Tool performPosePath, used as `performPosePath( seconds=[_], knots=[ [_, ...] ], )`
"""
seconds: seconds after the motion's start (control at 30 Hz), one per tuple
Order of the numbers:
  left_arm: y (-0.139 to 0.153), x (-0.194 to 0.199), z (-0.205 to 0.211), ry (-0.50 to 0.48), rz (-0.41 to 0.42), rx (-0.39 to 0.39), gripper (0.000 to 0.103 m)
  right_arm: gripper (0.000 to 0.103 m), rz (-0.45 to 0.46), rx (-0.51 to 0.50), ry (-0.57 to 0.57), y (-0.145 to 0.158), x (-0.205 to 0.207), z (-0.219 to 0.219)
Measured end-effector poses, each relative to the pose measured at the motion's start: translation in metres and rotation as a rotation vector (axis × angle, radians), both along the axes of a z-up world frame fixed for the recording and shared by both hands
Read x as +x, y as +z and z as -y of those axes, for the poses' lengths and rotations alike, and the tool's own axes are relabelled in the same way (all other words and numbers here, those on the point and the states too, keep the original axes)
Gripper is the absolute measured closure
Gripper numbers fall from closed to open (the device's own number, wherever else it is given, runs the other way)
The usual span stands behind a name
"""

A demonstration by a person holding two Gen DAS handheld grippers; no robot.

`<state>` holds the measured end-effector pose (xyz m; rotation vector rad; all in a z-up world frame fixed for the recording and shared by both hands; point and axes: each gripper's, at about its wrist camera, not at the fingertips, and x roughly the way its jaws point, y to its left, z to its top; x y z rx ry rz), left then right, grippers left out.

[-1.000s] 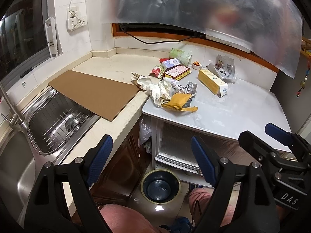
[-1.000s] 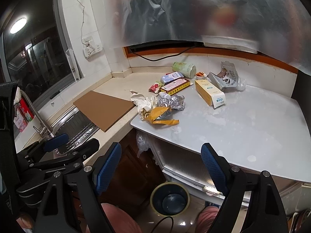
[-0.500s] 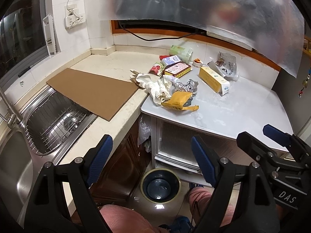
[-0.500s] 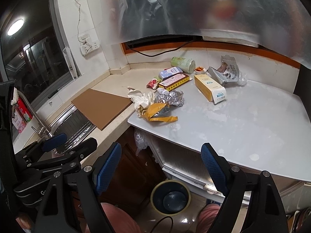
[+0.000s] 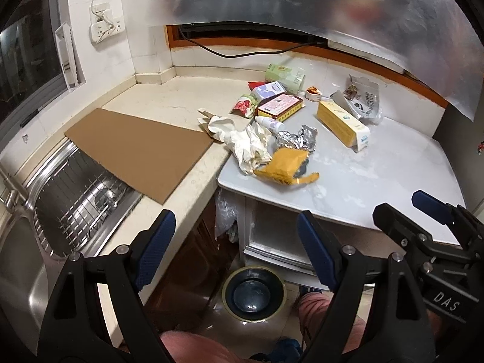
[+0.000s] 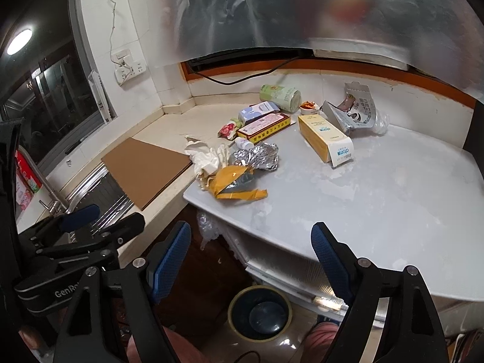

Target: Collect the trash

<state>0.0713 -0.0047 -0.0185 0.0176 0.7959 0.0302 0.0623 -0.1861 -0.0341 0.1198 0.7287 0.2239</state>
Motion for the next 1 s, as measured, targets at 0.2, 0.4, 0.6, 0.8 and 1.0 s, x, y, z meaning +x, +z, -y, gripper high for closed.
performPosePath(
  seconds=[0.2,0.4,0.6,0.8,1.0],
  knots=[
    [-0.009,0.037,-0.012,0.009,-0.032,-0.001,0.024,0.023,-0.031,0.034,0.003,-0.006,0.042,0.006],
    [-0.021,0.070,-0.031,0.043,-0.055,-0.016,0.035,0.028,-0.066,0.065,0.047,-0.019,0.084,-0.004],
    [-0.042,0.096,-0.044,0.053,-0.079,-0.049,0.048,0.028,-0.106,0.063,0.092,-0.041,0.120,-0.033],
    [-0.064,0.108,-0.051,0.050,-0.120,-0.107,0.053,0.028,-0.153,0.073,0.101,-0.069,0.164,-0.053],
    [-0.073,0.111,-0.054,0.051,-0.132,-0.127,0.053,0.029,-0.220,0.094,0.134,-0.094,0.196,-0.066]
  ],
)
